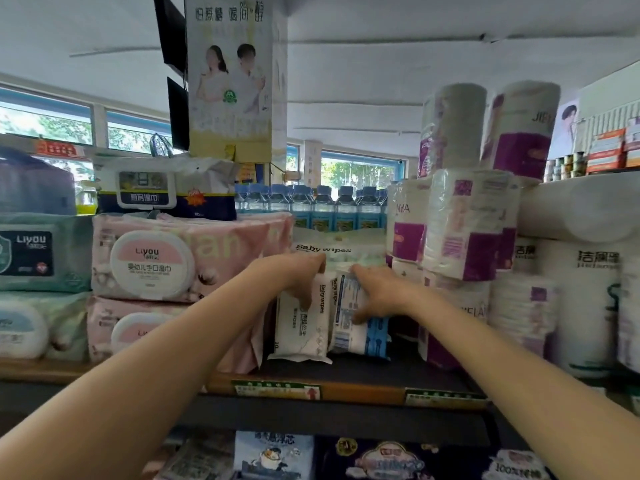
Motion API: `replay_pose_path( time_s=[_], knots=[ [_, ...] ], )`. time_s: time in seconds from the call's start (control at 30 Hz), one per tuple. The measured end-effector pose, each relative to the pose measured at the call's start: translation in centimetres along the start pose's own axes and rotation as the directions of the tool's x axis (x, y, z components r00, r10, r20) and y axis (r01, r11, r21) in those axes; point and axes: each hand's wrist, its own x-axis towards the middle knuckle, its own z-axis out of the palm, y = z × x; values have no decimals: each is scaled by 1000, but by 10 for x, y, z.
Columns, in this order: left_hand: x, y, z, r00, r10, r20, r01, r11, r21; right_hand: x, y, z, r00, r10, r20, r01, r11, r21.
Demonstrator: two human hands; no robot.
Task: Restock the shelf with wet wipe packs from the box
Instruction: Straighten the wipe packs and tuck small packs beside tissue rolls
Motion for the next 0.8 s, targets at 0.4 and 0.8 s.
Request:
replay_pose_path(
  time_s=[0.4, 0.8],
  knots=[
    [16, -13, 3, 992, 60, -114, -50, 994, 94, 11, 13, -11, 999, -35, 6, 35, 999, -31],
    [19, -14, 3, 992, 86, -90, -64, 973, 222, -17, 8, -40, 923, -257, 287, -101, 558, 824]
  ],
)
